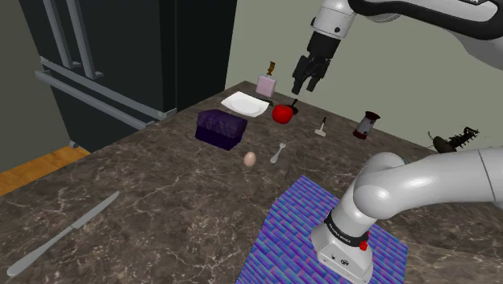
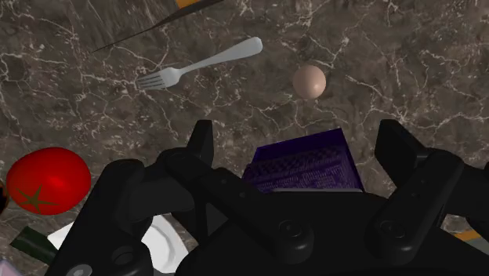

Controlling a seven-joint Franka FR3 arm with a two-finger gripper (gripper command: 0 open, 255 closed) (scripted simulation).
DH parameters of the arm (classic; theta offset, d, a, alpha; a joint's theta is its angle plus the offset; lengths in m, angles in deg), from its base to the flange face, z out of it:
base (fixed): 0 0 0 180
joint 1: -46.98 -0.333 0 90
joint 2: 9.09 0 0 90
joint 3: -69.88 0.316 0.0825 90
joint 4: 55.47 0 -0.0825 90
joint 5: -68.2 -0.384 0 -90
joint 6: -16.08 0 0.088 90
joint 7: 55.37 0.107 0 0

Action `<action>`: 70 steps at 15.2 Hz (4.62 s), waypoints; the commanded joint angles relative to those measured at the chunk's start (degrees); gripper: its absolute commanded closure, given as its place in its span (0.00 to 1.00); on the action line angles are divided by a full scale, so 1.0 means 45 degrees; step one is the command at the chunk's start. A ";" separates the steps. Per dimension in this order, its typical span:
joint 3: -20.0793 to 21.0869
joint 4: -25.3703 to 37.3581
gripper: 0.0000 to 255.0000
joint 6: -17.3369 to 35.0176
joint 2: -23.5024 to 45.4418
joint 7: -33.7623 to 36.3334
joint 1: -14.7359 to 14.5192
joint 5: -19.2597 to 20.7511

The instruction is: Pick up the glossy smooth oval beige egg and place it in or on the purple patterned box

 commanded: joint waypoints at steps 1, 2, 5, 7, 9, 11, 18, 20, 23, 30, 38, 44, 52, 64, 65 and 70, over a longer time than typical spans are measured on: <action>0.0000 0.0000 0.00 0.0000 0.0000 0.0000 0.0000 0.0000; 0.0100 -0.0261 0.00 0.0316 0.0174 0.0107 -0.0018 -0.0034; 0.0395 -0.0970 0.00 0.1278 0.0784 0.0428 -0.0078 -0.0135; 0.0589 -0.1379 0.00 0.1930 0.1266 0.0642 -0.0123 -0.0198; 0.0779 -0.1734 0.00 0.2589 0.1810 0.0855 -0.0168 -0.0257; 0.0969 -0.2034 0.00 0.3254 0.2415 0.1068 -0.0211 -0.0311; 0.1592 -0.2638 0.00 0.5580 0.4989 0.1840 -0.0348 -0.0402; 0.1757 -0.2677 0.00 0.6227 0.5842 0.2074 -0.0377 -0.0387; 0.1935 -0.2646 0.00 0.6976 0.6920 0.2367 -0.0414 -0.0335; 0.1983 -0.3477 0.00 0.8427 0.7542 0.2405 -0.0419 -0.0311; 0.1983 -0.3477 0.00 0.8425 0.7541 0.2405 -0.0420 -0.0311; 0.1983 -0.3477 1.00 0.8425 0.7541 0.2405 -0.0420 -0.0311; 0.1956 -0.3185 1.00 0.7648 0.7053 0.2373 -0.0427 -0.0347; 0.1869 -0.2042 1.00 0.5373 0.5918 0.2319 -0.0435 -0.0395; 0.1862 -0.1929 1.00 0.5188 0.5846 0.2317 -0.0435 -0.0396; 0.1827 -0.1328 1.00 0.4274 0.5533 0.2308 -0.0431 -0.0396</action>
